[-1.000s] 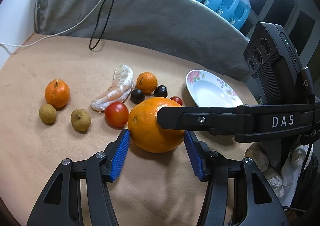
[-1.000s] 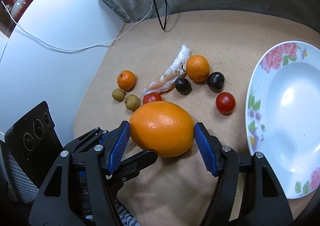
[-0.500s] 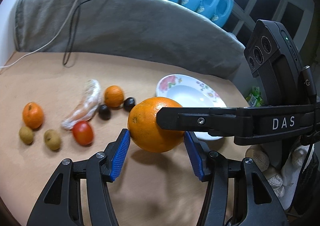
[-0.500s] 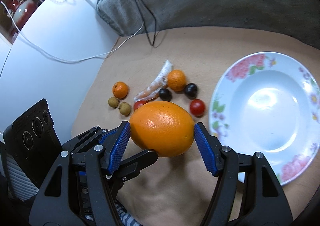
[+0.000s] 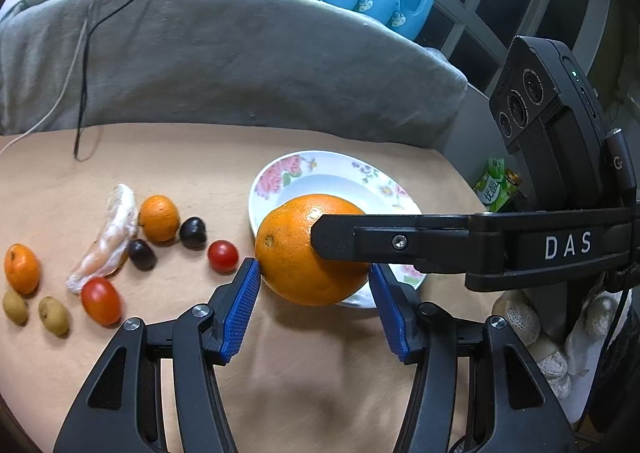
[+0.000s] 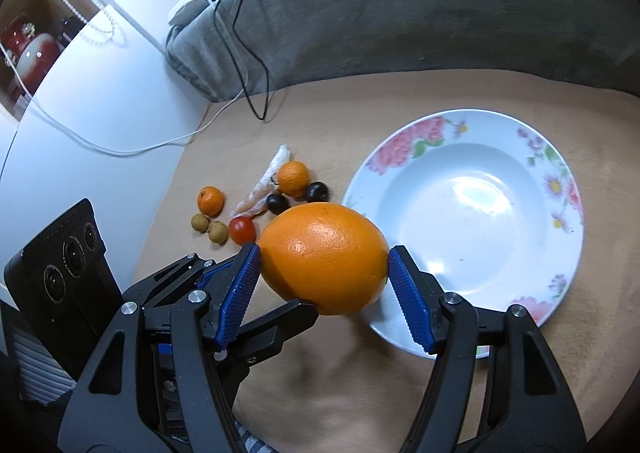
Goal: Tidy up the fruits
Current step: 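Carry the large orange with the right tool onto the white plate and release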
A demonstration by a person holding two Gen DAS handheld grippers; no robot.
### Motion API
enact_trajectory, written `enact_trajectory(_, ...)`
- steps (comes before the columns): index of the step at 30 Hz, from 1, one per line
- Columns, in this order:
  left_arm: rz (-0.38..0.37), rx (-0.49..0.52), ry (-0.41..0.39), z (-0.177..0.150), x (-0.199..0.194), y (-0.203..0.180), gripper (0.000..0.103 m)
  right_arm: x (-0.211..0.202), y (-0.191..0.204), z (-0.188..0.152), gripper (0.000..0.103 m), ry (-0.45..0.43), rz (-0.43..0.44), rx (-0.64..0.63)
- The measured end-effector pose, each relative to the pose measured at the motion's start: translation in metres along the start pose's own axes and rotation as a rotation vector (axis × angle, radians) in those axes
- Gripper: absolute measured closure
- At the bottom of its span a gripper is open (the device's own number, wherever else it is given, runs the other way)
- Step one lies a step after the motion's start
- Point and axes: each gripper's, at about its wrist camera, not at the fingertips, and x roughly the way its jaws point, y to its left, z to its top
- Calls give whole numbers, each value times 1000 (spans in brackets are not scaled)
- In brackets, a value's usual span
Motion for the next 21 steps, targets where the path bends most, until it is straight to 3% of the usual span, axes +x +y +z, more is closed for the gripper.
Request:
enact_trajectory(10, -29, 33, 31, 4, 12, -13, 49, -8, -18, -3, 34, -12, -19, 35)
enact_trajectory(21, 26, 28, 2, -1, -5, 3, 49, -38, -13, -2, 34, -168, -190, -50)
